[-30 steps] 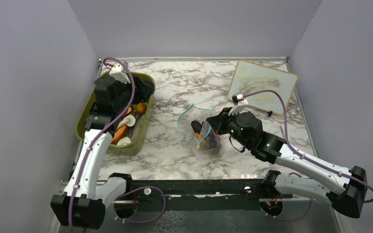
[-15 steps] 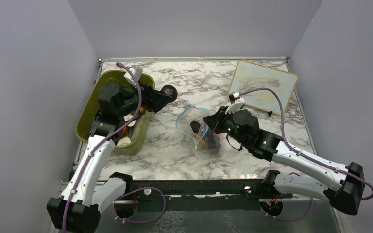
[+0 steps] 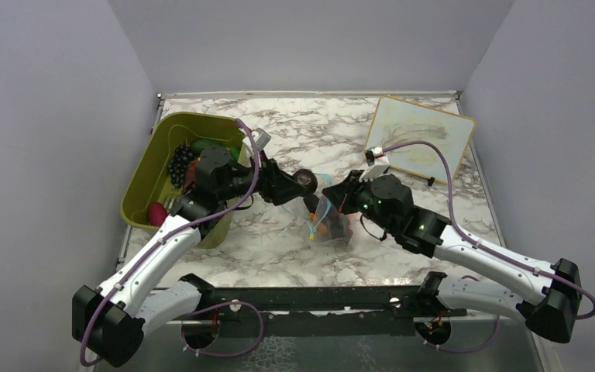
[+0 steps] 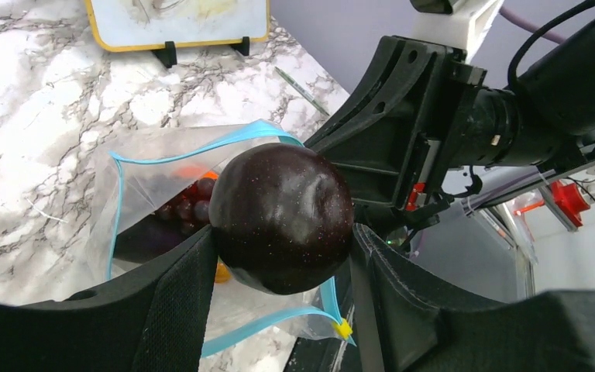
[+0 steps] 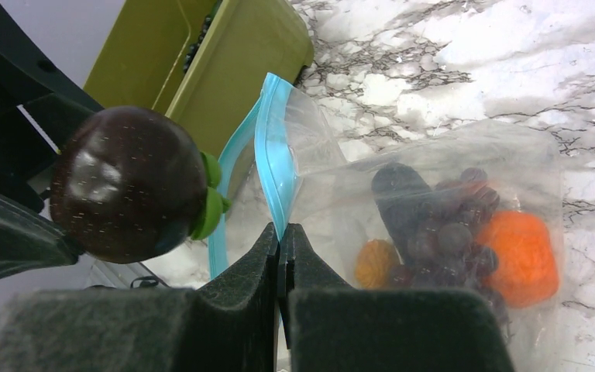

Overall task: Place the food in the zip-top bag and seal the zipper
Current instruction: Place the fake vegetable in the zipper food storage bag.

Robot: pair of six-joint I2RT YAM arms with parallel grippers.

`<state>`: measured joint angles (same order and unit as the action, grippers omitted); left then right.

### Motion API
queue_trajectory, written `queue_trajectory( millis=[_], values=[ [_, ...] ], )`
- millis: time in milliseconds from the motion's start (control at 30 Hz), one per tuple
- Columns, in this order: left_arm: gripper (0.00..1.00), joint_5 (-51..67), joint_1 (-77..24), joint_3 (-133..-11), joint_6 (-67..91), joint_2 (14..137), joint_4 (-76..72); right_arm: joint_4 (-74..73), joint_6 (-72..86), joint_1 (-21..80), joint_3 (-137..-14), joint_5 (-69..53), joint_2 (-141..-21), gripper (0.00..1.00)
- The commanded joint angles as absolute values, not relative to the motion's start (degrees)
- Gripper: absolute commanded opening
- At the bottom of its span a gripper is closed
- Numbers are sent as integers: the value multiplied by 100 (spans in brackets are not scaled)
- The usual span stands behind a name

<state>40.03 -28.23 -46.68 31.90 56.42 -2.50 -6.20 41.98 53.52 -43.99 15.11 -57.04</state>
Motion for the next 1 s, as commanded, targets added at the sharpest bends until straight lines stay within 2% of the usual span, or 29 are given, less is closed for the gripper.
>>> queue_trajectory(
  millis=[0,600,667,800,967],
  values=[
    [36,3644,-3072,-4581,3084,5855,-575,-508,4329,5359,-4453,1514,-5641,1],
    [40,2751,-3744,-4990,2277,6737,432,-343,4408,5361,-4366,1441,-5415,1],
    [45,2761,-3769,-5003,2288,6745,456,-347,4381,5358,-4367,1443,-5415,1],
    [62,2759,-3801,-5055,2252,6670,447,-369,4351,5361,-4403,1448,-5437,1],
    [73,2587,-3801,-5125,2126,6521,446,-369,4349,5361,-4366,1450,-5415,1]
  ],
)
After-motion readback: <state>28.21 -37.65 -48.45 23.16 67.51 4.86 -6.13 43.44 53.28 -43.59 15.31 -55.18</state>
